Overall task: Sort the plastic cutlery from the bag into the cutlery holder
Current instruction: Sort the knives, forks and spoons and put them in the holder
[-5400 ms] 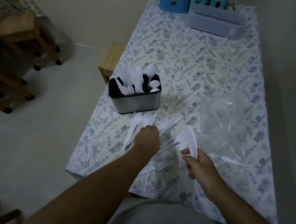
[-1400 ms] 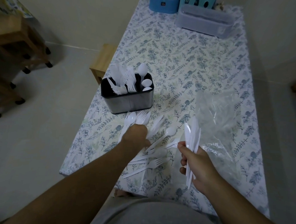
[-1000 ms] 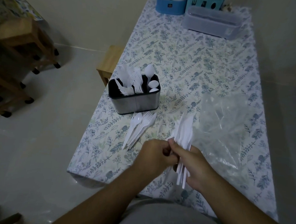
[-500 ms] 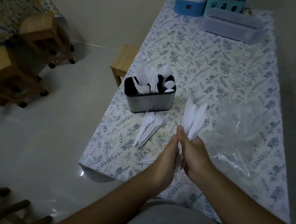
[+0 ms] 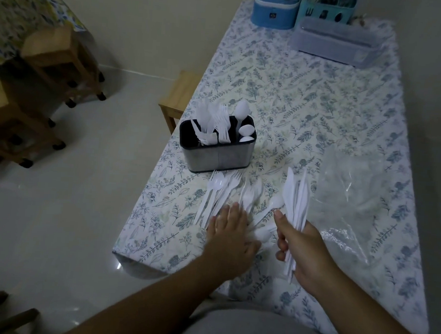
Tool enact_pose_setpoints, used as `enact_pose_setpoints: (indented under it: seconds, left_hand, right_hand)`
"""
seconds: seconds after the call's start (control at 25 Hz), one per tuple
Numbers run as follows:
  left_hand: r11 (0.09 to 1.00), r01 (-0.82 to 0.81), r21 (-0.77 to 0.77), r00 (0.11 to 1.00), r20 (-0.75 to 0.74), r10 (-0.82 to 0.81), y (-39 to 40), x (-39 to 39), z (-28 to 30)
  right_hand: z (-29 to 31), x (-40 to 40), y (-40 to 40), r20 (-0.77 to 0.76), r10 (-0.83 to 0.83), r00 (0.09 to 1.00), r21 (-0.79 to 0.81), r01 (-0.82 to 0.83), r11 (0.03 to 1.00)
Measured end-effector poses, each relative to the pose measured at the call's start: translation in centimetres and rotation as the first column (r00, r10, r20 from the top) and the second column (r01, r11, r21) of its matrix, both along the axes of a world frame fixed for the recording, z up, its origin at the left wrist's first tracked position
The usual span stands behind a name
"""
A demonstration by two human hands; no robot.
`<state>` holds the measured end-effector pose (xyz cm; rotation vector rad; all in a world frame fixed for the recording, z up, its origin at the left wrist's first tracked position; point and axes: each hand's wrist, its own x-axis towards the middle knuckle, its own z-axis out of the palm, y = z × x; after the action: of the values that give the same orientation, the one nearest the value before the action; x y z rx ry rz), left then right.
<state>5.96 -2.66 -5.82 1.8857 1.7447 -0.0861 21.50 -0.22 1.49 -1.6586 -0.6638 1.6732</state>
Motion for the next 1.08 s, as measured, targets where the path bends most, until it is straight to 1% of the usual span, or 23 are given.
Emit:
enact_pose_setpoints:
  seconds: [0.08, 0.12, 0.2, 0.24, 0.32, 0.4, 0.44, 0.48, 0.56, 0.6, 0.68, 0.8, 0.88, 0.96, 1.08]
  left_hand:
    - [1.000, 0.017, 0.013, 0.998, 0.055, -0.017, -0.6, 0.3, -0.3]
    - [0.999, -0.002, 0.048, 0.995, 0.101, -0.003, -0.6, 0.2, -0.4]
    - [0.975, -0.114, 0.192, 0.981, 0.179, 0.079, 0.1, -0.8, -0.2]
    - [0.954, -0.195, 0.227, 0.972, 0.176, 0.156, 0.7, -1.4, -0.1]
    - [0.926, -0.297, 0.231, 0.955, 0.081, 0.286, 2.0, -2.9, -0.1]
    - [0.920, -0.308, 0.242, 0.944, -0.041, 0.327, 2.9, -4.0, -0.2]
    - [0.915, -0.304, 0.264, 0.941, -0.069, 0.333, 3.0, -4.3, -0.2]
    - [0.908, -0.297, 0.297, 0.943, -0.061, 0.328, 3.2, -4.2, -0.1]
    - [0.916, -0.246, 0.317, 0.968, 0.039, 0.246, 3.3, -2.9, 0.2]
    - [0.931, -0.221, 0.292, 0.975, 0.099, 0.201, 3.3, -1.8, 0.4]
    - [0.960, -0.189, 0.207, 0.977, 0.140, 0.162, 3.7, 0.4, 0.6]
    - [0.973, -0.187, 0.136, 0.980, 0.090, 0.176, 4.6, 1.9, -0.2]
    - [0.972, -0.215, 0.100, 0.975, 0.078, 0.208, 5.0, 1.6, -0.7]
    - [0.967, -0.229, 0.111, 0.973, 0.060, 0.224, 5.0, 0.9, -1.0]
    - [0.971, -0.169, 0.169, 0.986, 0.018, 0.169, 4.8, 0.3, -1.0]
  right_hand:
    - [-0.1, 0.3, -0.1, 0.006, -0.012, 1.000, -0.006, 0.012, 1.000]
    - [-0.1, 0.5, -0.1, 0.009, -0.014, 1.000, -0.010, 0.015, 1.000]
    - [-0.1, 0.7, -0.1, 0.004, -0.023, 1.000, -0.025, 0.023, 0.999]
    - [-0.1, 0.8, -0.1, -0.001, -0.029, 1.000, -0.032, 0.029, 0.999]
    - [-0.2, 0.8, -0.1, -0.013, -0.032, 0.999, -0.044, 0.031, 0.999]
    - [-0.2, 0.8, -0.2, -0.016, -0.026, 1.000, -0.045, 0.025, 0.999]
    - [-0.2, 0.8, -0.2, -0.014, -0.025, 1.000, -0.041, 0.025, 0.999]
    - [-0.3, 0.8, -0.2, -0.009, -0.027, 1.000, -0.036, 0.026, 0.999]
    - [-0.3, 0.8, -0.1, -0.001, -0.035, 0.999, -0.030, 0.035, 0.999]
    - [-0.3, 0.8, -0.1, -0.003, -0.043, 0.999, -0.029, 0.043, 0.999]
    - [-0.3, 0.8, -0.1, -0.001, -0.049, 0.999, -0.026, 0.049, 0.998]
    - [-0.2, 1.1, -0.3, 0.009, -0.054, 0.998, -0.020, 0.055, 0.998]
    - [-0.2, 1.5, -0.4, 0.013, -0.062, 0.998, -0.019, 0.062, 0.998]
    - [-0.3, 1.9, -0.5, 0.017, -0.075, 0.997, -0.033, 0.075, 0.997]
    - [-0.5, 2.1, -0.7, 0.005, -0.100, 0.995, -0.051, 0.100, 0.994]
